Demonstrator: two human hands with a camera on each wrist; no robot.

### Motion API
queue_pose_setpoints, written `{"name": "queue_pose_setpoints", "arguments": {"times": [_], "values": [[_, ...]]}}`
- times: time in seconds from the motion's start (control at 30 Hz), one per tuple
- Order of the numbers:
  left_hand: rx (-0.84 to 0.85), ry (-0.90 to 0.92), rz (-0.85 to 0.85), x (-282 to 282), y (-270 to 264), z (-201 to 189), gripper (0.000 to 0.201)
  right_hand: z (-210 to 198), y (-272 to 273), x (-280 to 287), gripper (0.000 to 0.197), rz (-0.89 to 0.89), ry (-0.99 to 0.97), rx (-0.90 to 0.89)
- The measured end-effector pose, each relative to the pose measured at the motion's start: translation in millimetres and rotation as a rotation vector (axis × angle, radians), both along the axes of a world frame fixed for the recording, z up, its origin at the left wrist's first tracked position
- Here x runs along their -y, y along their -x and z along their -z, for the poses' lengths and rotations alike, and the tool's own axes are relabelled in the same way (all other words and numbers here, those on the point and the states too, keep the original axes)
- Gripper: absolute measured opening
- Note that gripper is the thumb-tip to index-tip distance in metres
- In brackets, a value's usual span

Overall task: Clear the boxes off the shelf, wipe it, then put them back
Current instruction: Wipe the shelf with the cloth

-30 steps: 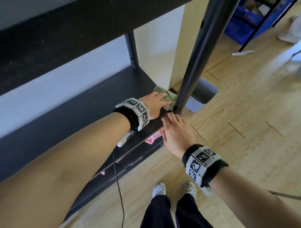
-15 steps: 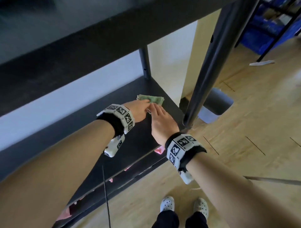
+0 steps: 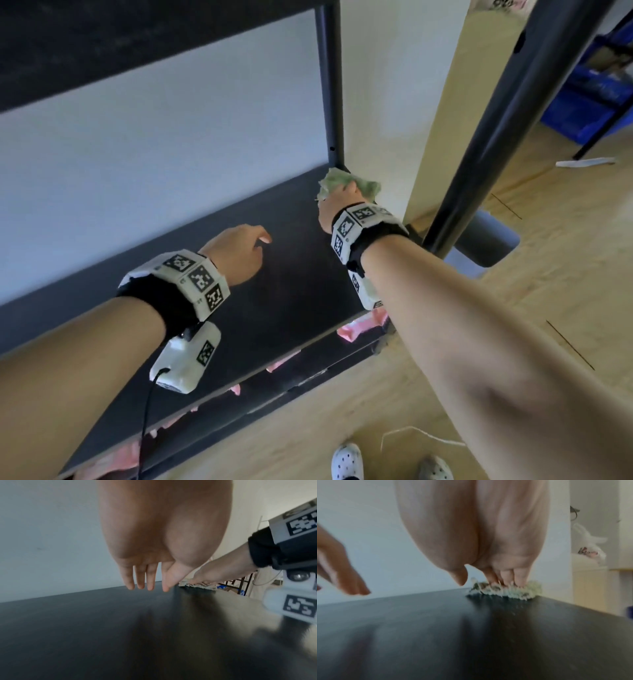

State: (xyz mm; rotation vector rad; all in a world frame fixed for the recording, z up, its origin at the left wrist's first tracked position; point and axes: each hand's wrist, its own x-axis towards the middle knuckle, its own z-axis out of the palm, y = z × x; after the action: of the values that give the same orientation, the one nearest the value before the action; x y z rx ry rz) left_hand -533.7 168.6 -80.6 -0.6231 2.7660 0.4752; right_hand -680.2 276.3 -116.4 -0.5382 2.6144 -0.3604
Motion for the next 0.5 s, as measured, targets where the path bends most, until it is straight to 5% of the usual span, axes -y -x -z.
{"name": "queue_pose_setpoints", "arguments": {"times": [0.17, 0.37, 0.5], "values": [[0.071, 0.037, -0.045, 5.0, -18.1, 1.3, 0.038, 6.3, -25.7, 16.6, 0.065, -0.214, -0.010, 0.057], [0.053, 0.064, -0.044, 2.9, -39.9, 6.1, 0.037, 3.1, 30.9, 10.5, 0.052, -0.191, -0.084, -0.051], [0.060, 0.107, -0.035, 5.1, -59.2, 7.8, 0.040, -0.1, -26.2, 30.7, 0.062, -0.391, -0.272, -0.081]]}}
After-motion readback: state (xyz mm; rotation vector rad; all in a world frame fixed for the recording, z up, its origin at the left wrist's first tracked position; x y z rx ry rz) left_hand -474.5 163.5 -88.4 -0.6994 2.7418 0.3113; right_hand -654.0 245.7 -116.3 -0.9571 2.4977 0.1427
